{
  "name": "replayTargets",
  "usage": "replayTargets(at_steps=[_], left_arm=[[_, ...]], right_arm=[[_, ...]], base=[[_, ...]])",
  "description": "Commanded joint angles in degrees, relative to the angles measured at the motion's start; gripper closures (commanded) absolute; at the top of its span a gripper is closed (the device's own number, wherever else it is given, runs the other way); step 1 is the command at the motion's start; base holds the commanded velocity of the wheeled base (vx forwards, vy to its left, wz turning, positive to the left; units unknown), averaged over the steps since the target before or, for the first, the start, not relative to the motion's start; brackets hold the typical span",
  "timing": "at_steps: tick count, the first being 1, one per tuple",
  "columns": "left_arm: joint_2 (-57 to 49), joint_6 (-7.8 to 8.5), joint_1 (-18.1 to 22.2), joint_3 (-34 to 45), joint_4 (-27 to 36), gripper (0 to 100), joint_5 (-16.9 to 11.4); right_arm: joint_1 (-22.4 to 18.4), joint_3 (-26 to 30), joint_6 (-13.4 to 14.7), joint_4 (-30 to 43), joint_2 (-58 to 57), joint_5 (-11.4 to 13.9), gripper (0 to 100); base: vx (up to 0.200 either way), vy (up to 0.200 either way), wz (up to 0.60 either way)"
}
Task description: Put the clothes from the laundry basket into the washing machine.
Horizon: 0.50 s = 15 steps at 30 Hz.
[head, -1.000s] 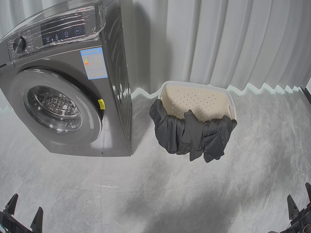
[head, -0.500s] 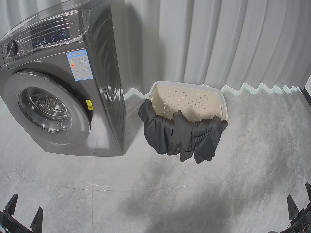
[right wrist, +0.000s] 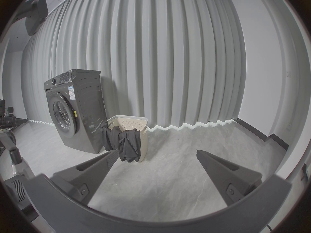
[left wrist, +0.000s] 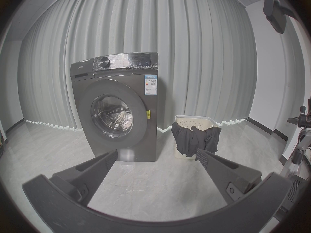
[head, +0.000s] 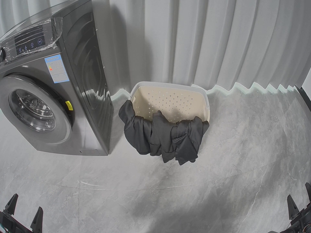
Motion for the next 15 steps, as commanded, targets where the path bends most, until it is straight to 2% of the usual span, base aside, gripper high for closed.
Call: replayTargets(at_steps=[1, 8, 15], left_arm=[[-0.9, 0.07, 0.0, 0.9, 0.0, 0, -0.1], [-0.9, -0.11, 0.0, 0.9, 0.0, 0, 0.0], [-0.9, -0.19, 0.0, 0.9, 0.0, 0, 0.0]], right_arm=[[0.0, 1.0, 0.0, -0.1, -1.0, 0.0, 0], [0.0, 1.0, 0.0, 0.0, -1.0, 0.0, 0], [0.0, 1.0, 0.0, 0.0, -1.0, 0.0, 0]], base=[[0.0, 0.0, 0.0], [0.0, 0.0, 0.0], [0.2, 0.0, 0.0]])
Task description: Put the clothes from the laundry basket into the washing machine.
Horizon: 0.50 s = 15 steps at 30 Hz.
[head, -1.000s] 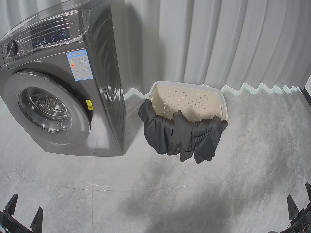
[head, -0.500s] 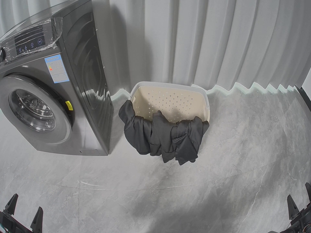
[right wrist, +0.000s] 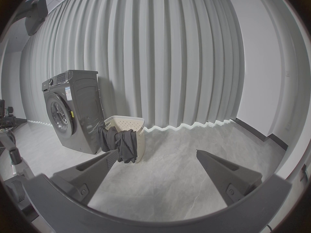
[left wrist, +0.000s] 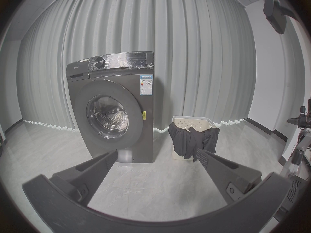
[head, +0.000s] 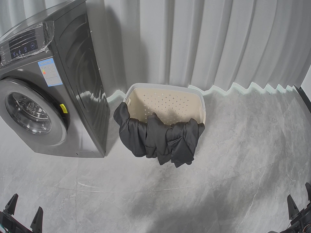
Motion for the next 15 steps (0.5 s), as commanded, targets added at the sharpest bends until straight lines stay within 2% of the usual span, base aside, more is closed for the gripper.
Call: replayTargets(at_steps=[1, 11, 15], left_arm=[[-0.9, -0.04, 0.0, 0.9, 0.0, 0, 0.0], [-0.9, -0.04, 0.0, 0.9, 0.0, 0, 0.0], [-0.9, -0.04, 0.0, 0.9, 0.0, 0, 0.0]], right_arm=[[0.0, 1.0, 0.0, 0.0, -1.0, 0.0, 0], [0.0, 1.0, 0.0, 0.0, -1.0, 0.0, 0], [0.0, 1.0, 0.0, 0.1, -1.0, 0.0, 0]], base=[[0.2, 0.0, 0.0], [0.2, 0.0, 0.0], [0.0, 0.0, 0.0]])
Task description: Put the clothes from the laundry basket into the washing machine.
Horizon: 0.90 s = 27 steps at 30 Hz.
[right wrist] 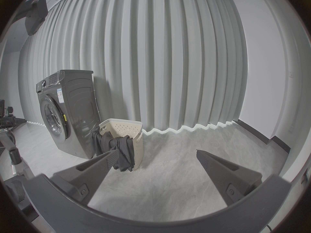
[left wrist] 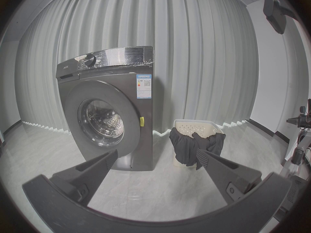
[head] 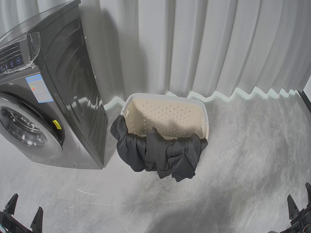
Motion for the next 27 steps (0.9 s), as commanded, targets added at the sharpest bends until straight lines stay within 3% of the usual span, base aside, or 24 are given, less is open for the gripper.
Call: replayTargets(at_steps=[1, 5, 20, 27], left_arm=[[-0.9, 0.0, 0.0, 0.9, 0.0, 0, 0.0], [-0.9, 0.0, 0.0, 0.9, 0.0, 0, 0.0], [-0.9, -0.08, 0.0, 0.9, 0.0, 0, 0.0], [-0.9, 0.09, 0.0, 0.9, 0.0, 0, 0.0]], right_arm=[[0.0, 1.0, 0.0, 0.0, -1.0, 0.0, 0], [0.0, 1.0, 0.0, 0.0, -1.0, 0.0, 0], [0.0, 1.0, 0.0, 0.0, -1.0, 0.0, 0], [0.0, 1.0, 0.0, 0.0, -1.0, 0.0, 0]], base=[[0.0, 0.0, 0.0], [0.0, 0.0, 0.0], [0.0, -0.2, 0.0], [0.0, 0.0, 0.0]])
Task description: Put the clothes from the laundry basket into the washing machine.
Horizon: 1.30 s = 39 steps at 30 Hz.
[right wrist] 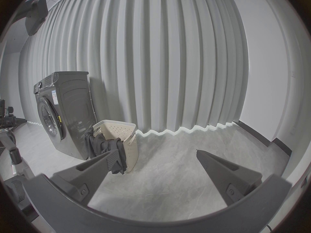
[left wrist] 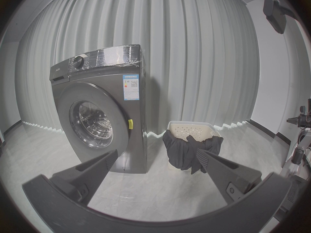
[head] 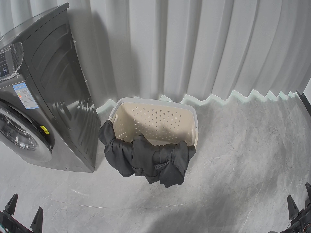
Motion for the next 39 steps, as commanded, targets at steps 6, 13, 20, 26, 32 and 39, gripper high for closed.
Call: replayTargets(at_steps=[6, 13, 20, 26, 32, 39], left_arm=[[-0.9, 0.07, 0.0, 0.9, 0.0, 0, -0.1], [-0.9, -0.11, 0.0, 0.9, 0.0, 0, 0.0], [-0.9, -0.11, 0.0, 0.9, 0.0, 0, 0.0], [-0.9, -0.19, 0.0, 0.9, 0.0, 0, 0.0], [-0.9, -0.11, 0.0, 0.9, 0.0, 0, 0.0], [-0.9, -0.11, 0.0, 0.9, 0.0, 0, 0.0]], right_arm=[[0.0, 1.0, 0.0, -0.1, -1.0, 0.0, 0], [0.0, 1.0, 0.0, 0.0, -1.0, 0.0, 0], [0.0, 1.0, 0.0, -0.1, -1.0, 0.0, 0], [0.0, 1.0, 0.0, 0.0, -1.0, 0.0, 0], [0.0, 1.0, 0.0, -0.1, -1.0, 0.0, 0], [0.0, 1.0, 0.0, 0.0, -1.0, 0.0, 0]], base=[[0.0, 0.0, 0.0], [0.2, 0.0, 0.0], [0.2, 0.0, 0.0], [0.2, 0.0, 0.0], [0.2, 0.0, 0.0], [0.086, 0.0, 0.0]])
